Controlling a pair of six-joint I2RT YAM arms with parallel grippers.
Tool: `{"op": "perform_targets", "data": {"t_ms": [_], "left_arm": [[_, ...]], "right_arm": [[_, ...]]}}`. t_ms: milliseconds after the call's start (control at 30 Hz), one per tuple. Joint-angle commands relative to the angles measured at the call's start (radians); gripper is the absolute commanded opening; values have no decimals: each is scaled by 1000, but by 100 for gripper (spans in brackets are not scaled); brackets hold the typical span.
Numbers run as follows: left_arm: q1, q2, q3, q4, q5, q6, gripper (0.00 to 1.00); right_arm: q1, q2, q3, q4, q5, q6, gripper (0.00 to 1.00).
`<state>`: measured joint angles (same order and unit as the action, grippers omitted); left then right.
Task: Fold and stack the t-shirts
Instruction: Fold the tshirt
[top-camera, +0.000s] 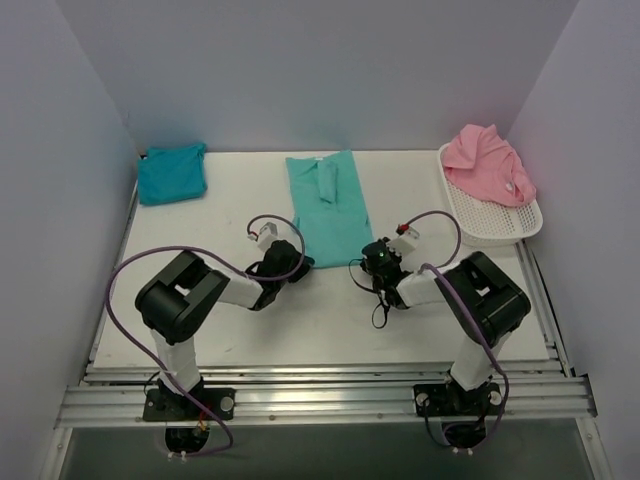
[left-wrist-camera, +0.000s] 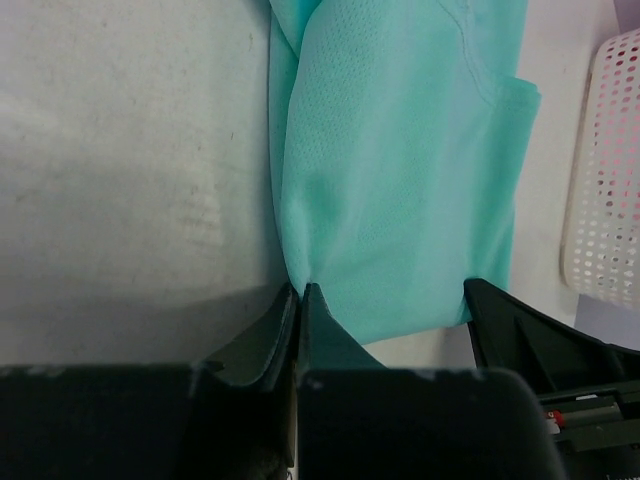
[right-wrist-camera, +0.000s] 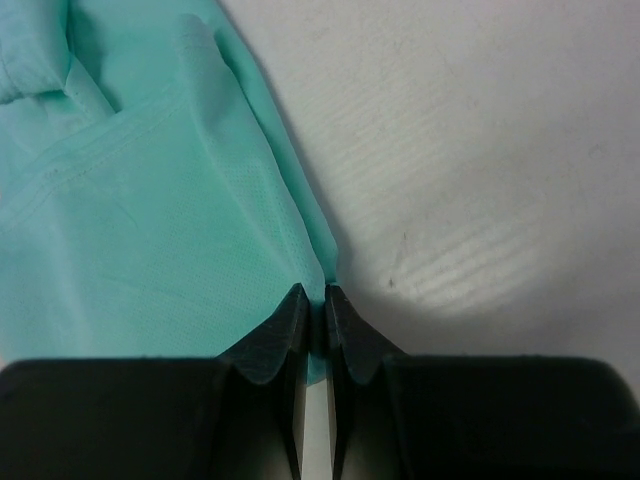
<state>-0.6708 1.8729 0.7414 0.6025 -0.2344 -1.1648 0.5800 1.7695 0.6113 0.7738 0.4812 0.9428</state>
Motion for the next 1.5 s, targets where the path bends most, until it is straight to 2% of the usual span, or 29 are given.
{"op": "perform_targets", "data": {"t_ms": [0,167,333,467,533,633,700,867,1133,1267,1467], "left_arm": [[-27,-105,-36,-53,-36,33,2],[-111,-297,-122,-137,-80,27,2],[-222,-500,-163,-305,-193,-7,2],[-311,-691,-188,-432,-269,-36,2],[-338,-766,-185,-472,-289,-38,3],[-342,-831,-169,-526,-331,-21,4],[-342,-844,-142,-532,-382,22,9],[-320,-781,-45,-537,-456,118,13],[-207,-605,56,-376,-359,211,13],[-112,-517,125,-354,-292,240,14],[-26,-370,222,-317,-223,276,12]], "right_arm": [[53,-111,-68,-224,16,4,0],[161,-374,-110,-392,112,65,0],[351,-632,-111,-657,247,169,0],[489,-752,-88,-873,350,299,0],[541,-781,-67,-919,402,329,0],[552,-771,-25,-972,448,349,0],[552,-751,4,-978,476,323,0],[514,-630,154,-964,592,202,0],[345,-455,269,-716,522,-73,0],[288,-361,335,-659,505,-131,0],[186,-199,432,-552,401,-183,0]]}}
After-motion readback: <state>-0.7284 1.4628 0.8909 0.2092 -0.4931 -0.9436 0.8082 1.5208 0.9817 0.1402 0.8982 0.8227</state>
